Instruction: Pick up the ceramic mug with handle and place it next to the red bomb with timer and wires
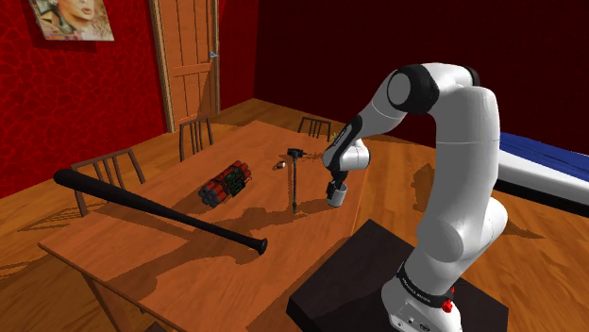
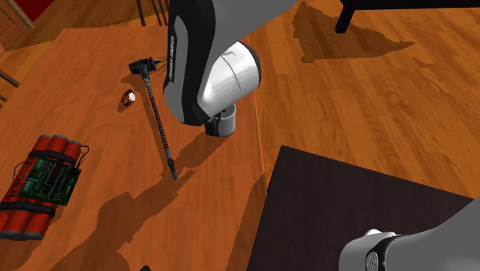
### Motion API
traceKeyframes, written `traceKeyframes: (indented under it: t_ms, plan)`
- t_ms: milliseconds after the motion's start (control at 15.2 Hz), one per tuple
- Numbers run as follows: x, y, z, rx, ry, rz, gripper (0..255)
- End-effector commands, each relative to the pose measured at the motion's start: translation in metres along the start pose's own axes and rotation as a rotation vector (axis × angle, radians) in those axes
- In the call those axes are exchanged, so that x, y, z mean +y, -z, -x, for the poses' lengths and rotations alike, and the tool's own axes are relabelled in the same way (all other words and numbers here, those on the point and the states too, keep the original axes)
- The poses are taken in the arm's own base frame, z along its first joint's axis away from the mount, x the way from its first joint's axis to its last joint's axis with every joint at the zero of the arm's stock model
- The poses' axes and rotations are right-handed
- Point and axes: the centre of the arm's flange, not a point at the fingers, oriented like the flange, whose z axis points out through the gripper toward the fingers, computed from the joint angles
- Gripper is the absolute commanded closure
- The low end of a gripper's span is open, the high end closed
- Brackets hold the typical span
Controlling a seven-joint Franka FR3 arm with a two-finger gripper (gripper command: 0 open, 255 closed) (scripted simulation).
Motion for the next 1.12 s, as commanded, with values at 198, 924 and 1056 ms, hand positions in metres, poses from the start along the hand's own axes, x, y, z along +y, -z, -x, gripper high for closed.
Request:
traceKeyframes:
  t_ms: [198, 924, 1056]
  plan:
    - [0.0002, -0.0039, -0.0007, 0.000, 0.000, 0.000, 0]
    - [0.0002, -0.0039, -0.0006, 0.000, 0.000, 0.000, 255]
    - [0.0002, -0.0039, -0.0007, 0.000, 0.000, 0.000, 255]
